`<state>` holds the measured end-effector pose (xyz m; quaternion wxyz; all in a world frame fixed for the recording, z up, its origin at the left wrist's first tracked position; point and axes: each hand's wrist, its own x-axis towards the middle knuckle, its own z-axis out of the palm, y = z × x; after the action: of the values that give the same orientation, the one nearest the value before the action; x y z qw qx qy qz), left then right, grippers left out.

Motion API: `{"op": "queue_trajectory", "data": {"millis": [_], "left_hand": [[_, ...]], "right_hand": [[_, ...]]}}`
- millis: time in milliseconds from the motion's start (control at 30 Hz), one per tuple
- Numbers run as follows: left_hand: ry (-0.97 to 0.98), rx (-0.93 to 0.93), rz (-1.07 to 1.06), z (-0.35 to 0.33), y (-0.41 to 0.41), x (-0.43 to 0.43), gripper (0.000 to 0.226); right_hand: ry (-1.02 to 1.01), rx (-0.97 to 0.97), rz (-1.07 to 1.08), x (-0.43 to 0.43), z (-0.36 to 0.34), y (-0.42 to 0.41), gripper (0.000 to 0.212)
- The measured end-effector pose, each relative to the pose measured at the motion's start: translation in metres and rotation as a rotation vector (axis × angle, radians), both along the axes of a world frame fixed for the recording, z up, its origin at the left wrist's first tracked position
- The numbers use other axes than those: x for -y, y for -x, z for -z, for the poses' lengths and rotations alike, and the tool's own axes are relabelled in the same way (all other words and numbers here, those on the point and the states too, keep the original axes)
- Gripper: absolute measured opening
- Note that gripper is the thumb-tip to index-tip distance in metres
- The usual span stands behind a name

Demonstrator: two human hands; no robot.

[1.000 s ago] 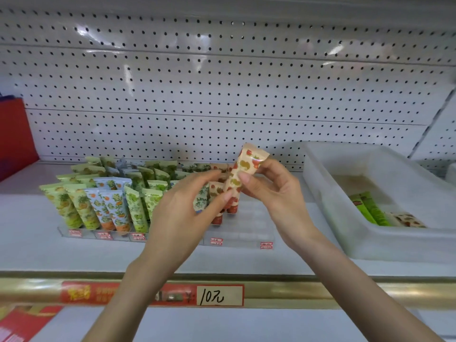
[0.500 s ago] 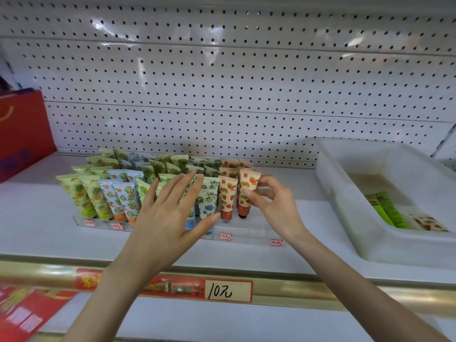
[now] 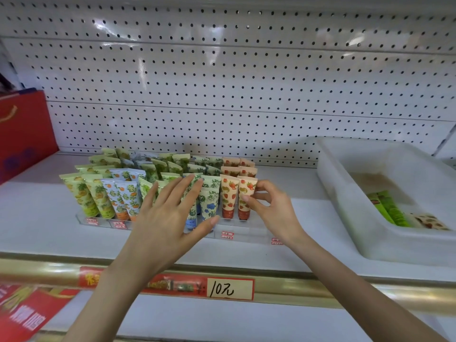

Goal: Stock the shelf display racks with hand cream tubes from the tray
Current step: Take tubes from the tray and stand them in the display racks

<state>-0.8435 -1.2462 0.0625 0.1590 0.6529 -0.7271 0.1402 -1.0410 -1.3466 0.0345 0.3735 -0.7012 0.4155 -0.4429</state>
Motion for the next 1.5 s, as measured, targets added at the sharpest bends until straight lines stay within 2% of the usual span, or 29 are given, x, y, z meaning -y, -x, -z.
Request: {"op": "queue_trajectory", "data": {"millis": [467,567,633,833,933,1033,1167,1233,1367,1500], "left_hand": [[-0.018,-0.048,0.02,-0.006,-0.005,-0.009,0.077],[-0.015,-0.067,0.019,-0.014,-0.007,-0.01,0.082],[-0.009,-0.078,0.006,-0.023,-0.01,-0.01,0.086],[-0.048,-0.043,-0.011,-0.048,-0.013,-0.006,0.095],[-0.038,0.002,0.024,-0.054,-0.005,-0.005,0.096],[-0.034,-0.007,0.077,-0.054,0.009,-0.003,0.097],[-0.042,-0.006,0.176,-0.053,0.034,-0.001,0.099],[-0.027,0.028,0.212,-0.055,0.046,0.002,0.101],[0.0,0.072,0.271,-0.061,0.079,0.013,0.088],[0.006,0.101,0.301,-0.062,0.121,0.029,0.082]], "right_hand": [[0.017,-0.051,0.037,-0.005,-0.006,0.006,0.022],[0.06,-0.118,0.081,-0.007,-0.018,0.012,0.023],[0.145,-0.233,0.114,-0.009,-0.028,0.019,0.033],[0.435,-0.827,0.189,-0.026,-0.066,0.043,0.063],[0.462,-1.041,0.234,-0.036,-0.075,0.055,0.085],[0.442,-1.155,0.287,-0.046,-0.075,0.072,0.094],[0.402,-1.176,0.352,-0.056,-0.071,0.101,0.101],[0.341,-1.16,0.369,-0.059,-0.073,0.12,0.095],[0.253,-1.087,0.381,-0.056,-0.081,0.164,0.074],[0.226,-1.016,0.413,-0.042,-0.086,0.214,0.069]]}}
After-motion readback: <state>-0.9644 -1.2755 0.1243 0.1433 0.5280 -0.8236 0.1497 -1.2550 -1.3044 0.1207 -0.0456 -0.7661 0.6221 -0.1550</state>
